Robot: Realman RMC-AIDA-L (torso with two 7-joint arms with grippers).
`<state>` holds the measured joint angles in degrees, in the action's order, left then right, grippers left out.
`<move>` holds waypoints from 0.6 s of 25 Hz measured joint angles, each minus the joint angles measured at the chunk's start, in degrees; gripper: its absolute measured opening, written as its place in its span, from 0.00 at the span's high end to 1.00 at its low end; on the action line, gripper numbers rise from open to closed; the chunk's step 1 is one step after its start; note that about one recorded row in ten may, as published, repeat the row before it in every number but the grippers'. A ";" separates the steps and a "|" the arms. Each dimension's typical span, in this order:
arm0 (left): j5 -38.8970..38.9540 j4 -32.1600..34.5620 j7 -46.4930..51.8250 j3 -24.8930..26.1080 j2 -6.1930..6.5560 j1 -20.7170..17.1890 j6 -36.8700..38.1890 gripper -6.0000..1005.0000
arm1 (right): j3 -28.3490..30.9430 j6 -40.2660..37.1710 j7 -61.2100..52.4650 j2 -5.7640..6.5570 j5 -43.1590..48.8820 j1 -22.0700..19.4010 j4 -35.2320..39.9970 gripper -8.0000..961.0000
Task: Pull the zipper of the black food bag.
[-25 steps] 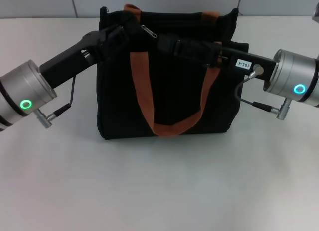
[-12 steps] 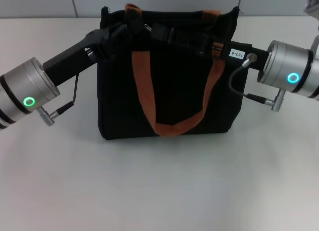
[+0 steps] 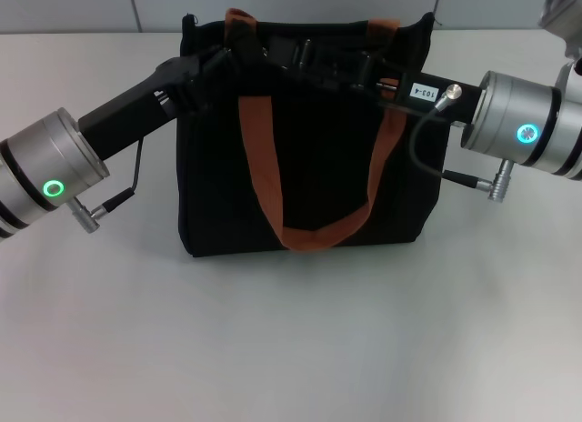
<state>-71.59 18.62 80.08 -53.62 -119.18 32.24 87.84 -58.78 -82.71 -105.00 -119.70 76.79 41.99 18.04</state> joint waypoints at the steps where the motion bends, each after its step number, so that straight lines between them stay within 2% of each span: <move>1: -0.01 -0.02 -0.08 -0.02 0.00 0.01 -0.03 0.97 | 0.00 -0.02 -0.01 0.00 0.00 0.27 -0.27 0.23; 4: -0.06 -0.14 -0.27 -0.26 0.00 0.07 -0.10 0.97 | -0.04 -0.02 -0.03 -0.06 0.00 1.45 -1.83 0.23; 15: -0.07 -0.26 -0.41 -0.71 0.00 0.05 -0.21 0.97 | -0.01 0.04 -0.03 -0.09 0.00 1.78 -2.52 0.24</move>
<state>-71.66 18.37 79.67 -54.32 -119.18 32.29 87.62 -58.79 -82.67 -105.03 -119.80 76.79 43.77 15.53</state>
